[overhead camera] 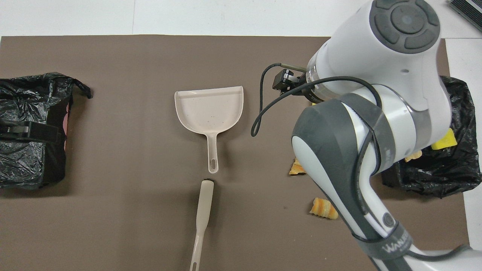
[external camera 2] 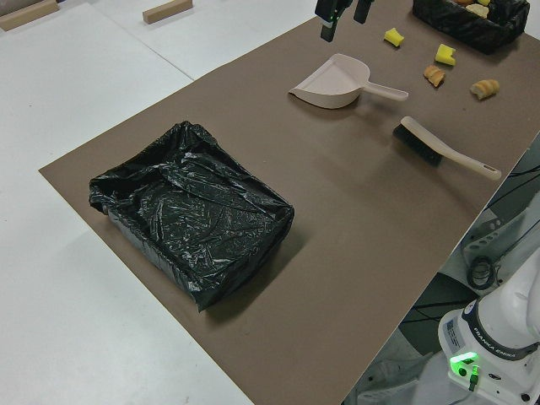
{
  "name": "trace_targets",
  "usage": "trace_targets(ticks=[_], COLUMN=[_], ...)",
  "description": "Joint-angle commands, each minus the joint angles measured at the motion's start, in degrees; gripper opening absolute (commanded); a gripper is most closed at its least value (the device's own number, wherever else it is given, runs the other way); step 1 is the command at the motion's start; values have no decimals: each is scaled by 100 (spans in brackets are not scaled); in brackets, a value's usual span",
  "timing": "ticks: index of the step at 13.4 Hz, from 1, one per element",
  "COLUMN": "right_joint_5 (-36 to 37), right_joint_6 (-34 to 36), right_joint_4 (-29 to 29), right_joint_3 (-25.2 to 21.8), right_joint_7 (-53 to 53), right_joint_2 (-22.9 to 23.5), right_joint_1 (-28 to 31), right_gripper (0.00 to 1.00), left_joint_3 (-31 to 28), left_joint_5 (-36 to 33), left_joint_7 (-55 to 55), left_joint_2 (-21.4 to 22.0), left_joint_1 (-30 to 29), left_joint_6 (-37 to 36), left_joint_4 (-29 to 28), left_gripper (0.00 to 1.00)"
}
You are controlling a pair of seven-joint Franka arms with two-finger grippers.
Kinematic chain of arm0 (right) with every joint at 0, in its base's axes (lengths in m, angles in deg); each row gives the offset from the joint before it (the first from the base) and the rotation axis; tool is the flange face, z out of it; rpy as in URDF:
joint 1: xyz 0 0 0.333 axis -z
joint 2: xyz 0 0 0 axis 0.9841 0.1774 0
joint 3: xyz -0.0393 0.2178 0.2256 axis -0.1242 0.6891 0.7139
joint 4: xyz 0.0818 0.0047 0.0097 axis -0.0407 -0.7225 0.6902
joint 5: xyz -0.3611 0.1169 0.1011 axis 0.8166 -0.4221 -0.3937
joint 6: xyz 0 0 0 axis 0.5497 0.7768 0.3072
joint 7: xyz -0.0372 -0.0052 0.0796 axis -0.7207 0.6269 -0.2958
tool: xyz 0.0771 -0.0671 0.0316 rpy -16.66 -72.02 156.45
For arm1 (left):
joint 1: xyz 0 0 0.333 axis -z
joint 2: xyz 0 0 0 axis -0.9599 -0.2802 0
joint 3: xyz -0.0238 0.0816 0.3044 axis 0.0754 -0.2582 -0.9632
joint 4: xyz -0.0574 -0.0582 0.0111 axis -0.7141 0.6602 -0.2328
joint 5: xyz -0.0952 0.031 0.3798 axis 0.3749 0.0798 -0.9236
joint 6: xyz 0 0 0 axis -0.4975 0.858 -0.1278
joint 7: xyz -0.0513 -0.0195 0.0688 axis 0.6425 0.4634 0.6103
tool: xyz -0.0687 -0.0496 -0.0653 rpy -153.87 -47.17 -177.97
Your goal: Sweep and dump trash in bin
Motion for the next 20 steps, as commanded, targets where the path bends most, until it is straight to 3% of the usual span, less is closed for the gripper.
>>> trace_targets(ticks=[1, 4, 7, 11, 13, 17, 20], right_joint_5=[-68, -129, -182, -313, -411, -420, -420], right_joint_6=[34, -289, -791, -1545, -2064, -2628, -3111], right_joint_4=[-926, -2322, -3510, -4030, -4137, -4137, -4146], right_joint_3=[53, 79, 88, 88, 88, 88, 88], right_joint_7=[34, -71, -859, -1679, -2012, -2697, -3138], right_joint_2=[-663, -1516, -2071, -2002, -1766, -1265, -860], right_joint_1=[-140, -482, -1148, -1905, -2213, -2801, -3268], right_gripper=[100, 100, 100, 100, 100, 100, 100], left_joint_3=[77, 104, 130, 130, 139, 130, 130], left_joint_5=[-27, -27, -18, 17, 52, 35, 61], left_joint_7=[-9, 9, 44, 507, 799, 1542, 1889], left_joint_2=[48, 48, -48, -872, -1348, -2279, -2369], left_joint_1=[3, 13, 39, 819, 1014, 1961, 2252], left_joint_6=[-104, -121, 983, 1759, 2311, 2646, 3165], left_joint_4=[27, 27, -104, -71, -61, 61, -419], left_gripper=[100, 100, 100, 100, 100, 100, 100])
